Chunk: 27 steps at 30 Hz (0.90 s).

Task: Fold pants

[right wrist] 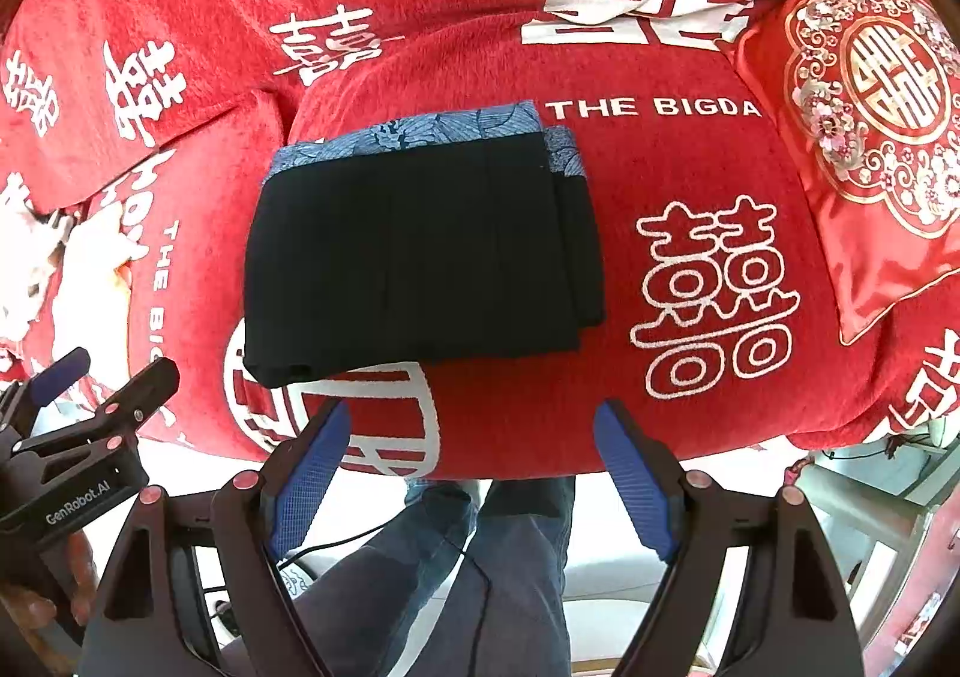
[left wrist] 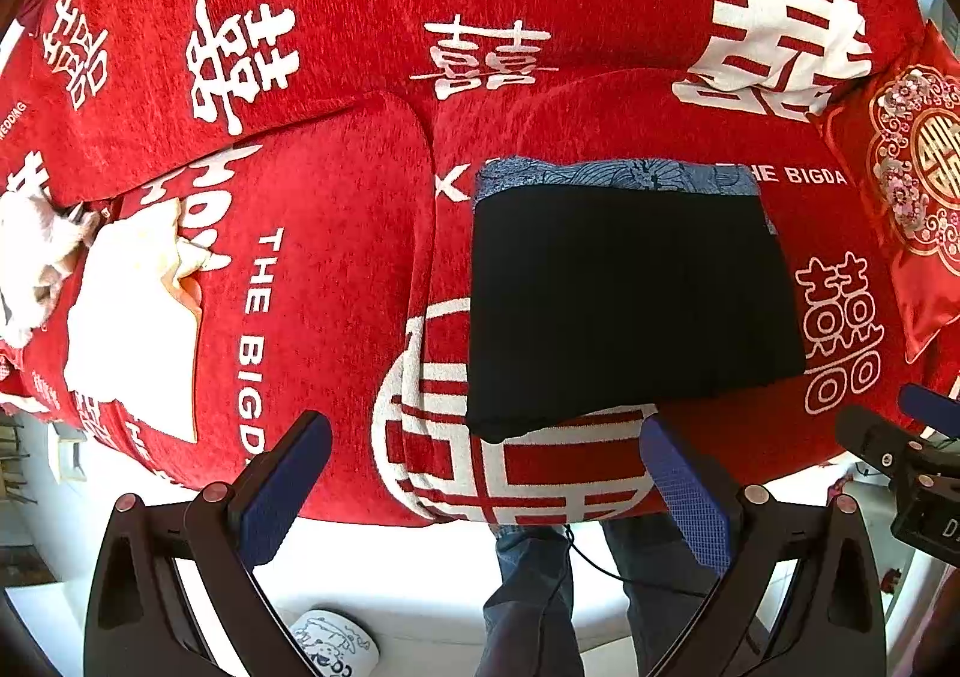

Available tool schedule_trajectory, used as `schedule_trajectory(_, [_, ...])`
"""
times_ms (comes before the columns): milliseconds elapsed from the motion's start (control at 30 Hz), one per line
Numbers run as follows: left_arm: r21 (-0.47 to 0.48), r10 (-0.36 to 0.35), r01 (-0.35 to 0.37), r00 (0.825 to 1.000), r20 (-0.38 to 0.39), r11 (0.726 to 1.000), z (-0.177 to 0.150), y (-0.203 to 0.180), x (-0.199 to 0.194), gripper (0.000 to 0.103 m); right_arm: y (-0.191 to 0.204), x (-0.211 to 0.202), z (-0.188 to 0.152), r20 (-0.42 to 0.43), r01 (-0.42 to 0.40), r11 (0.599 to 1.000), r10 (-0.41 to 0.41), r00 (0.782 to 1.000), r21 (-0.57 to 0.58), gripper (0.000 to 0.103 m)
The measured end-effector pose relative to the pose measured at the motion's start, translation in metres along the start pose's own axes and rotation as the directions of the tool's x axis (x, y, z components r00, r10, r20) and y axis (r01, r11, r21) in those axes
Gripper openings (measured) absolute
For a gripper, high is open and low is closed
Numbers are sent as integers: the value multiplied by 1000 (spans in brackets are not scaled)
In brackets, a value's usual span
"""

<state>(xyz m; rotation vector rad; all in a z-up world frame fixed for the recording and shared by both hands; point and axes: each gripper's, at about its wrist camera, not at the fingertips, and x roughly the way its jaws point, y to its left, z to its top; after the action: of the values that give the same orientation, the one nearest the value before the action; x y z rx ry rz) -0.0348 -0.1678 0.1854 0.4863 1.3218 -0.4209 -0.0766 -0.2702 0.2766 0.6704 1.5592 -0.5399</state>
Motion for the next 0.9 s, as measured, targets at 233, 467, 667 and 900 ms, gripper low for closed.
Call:
schedule_trajectory(233, [0,-16,16,1000,1,1000,2,-1,-6,103,4,-7,3,10,1,1000,-1,1000,3,86])
schedule_trajectory(467, [-6,-13,13,1000,-2,1000,4,0,-9,103,8,-9,6,12,1,1000,-1,1000,5,86])
schedule_trajectory(667, [-9,-12,12,1000,-1,1000,4,1,-9,103,11,-10,7,12,3,1000,-3,1000,1,86])
schedule_trajectory(900, [-9,-13,13,1000,2,1000,4,0,-10,103,12,-10,6,9,3,1000,-3,1000,-3,86])
